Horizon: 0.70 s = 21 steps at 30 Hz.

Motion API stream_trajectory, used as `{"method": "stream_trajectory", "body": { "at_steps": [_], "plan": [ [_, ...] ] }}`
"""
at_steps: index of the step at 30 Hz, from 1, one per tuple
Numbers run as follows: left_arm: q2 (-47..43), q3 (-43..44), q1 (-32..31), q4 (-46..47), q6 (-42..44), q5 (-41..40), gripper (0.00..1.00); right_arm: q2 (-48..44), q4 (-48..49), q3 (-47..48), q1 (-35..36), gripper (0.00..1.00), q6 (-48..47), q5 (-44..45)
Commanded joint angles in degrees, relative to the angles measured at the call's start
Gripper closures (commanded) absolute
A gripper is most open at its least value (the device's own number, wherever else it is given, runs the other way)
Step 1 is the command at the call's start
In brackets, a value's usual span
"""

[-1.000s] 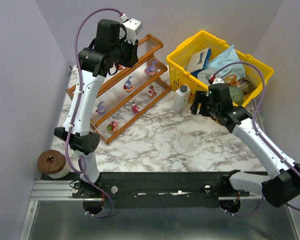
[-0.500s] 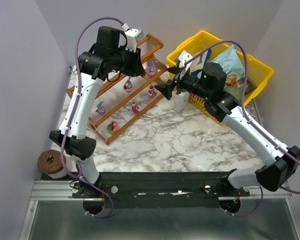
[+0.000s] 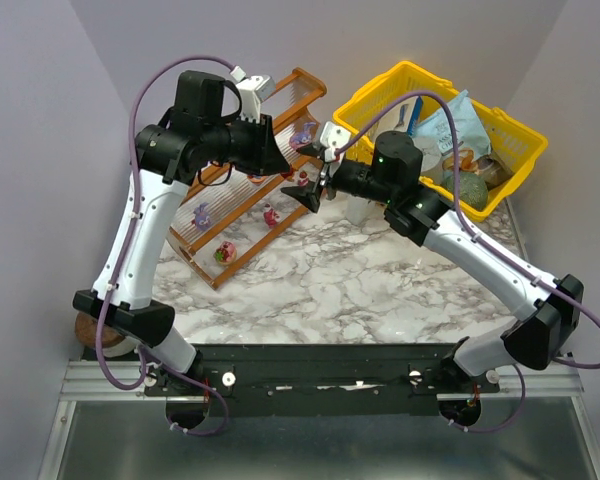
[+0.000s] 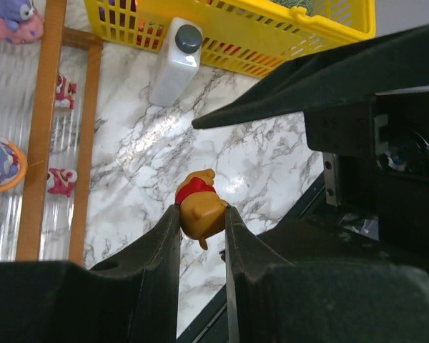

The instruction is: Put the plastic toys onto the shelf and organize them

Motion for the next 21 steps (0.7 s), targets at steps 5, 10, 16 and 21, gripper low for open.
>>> {"method": "stream_trajectory", "body": {
  "at_steps": [5, 10, 16, 21],
  "plan": [
    [-1.27, -0.89, -1.77, -1.05, -0.32, 1.17, 1.0, 1.79, 1.58, 3.76, 3.28, 0.25, -0.34, -0.79],
    [-1.7, -0.62, -2.12, -1.31, -0.23, 1.08, 1.0, 3.55, -0.53, 5.51, 3.64, 0.36, -0.24, 1.14],
    [-1.97, -0.45, -2.21, -1.49, 0.03, 0.2, 1.0, 2.94, -1.58, 4.2, 3.64, 0.35, -1.21, 3.16],
    [-1.97, -0.53, -2.21, -1.84, 0.3, -0.41, 1.0, 2.76, -2.2, 3.14, 3.64, 0.3, -1.48, 4.57]
  ]
}}
